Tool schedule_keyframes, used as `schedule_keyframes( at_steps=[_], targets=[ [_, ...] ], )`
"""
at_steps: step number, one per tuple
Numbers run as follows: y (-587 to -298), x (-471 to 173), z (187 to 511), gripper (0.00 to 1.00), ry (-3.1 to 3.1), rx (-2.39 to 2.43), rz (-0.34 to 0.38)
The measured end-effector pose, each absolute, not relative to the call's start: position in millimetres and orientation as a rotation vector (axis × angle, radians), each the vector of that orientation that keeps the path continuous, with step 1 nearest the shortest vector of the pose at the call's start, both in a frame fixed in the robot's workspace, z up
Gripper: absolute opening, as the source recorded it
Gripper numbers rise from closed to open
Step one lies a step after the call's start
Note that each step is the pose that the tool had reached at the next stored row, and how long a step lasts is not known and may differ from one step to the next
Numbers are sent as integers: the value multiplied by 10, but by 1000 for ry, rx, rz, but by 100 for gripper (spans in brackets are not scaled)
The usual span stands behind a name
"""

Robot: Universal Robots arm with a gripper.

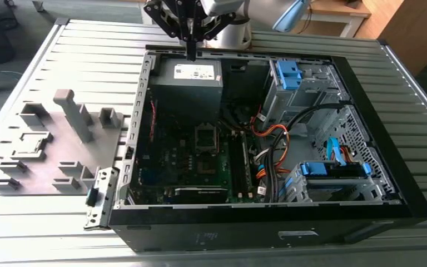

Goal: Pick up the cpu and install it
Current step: 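Reach for the cpu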

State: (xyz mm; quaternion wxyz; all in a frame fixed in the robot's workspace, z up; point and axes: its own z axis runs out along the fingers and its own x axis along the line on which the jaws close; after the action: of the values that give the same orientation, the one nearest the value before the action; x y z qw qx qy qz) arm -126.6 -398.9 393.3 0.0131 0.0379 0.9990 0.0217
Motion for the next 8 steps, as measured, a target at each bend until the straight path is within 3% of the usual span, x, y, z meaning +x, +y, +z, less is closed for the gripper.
schedule_keyframes(
  at_steps=[8],
  targets=[
    [-3990, -1295, 3933, 11, 3112, 118, 68]
  ],
)
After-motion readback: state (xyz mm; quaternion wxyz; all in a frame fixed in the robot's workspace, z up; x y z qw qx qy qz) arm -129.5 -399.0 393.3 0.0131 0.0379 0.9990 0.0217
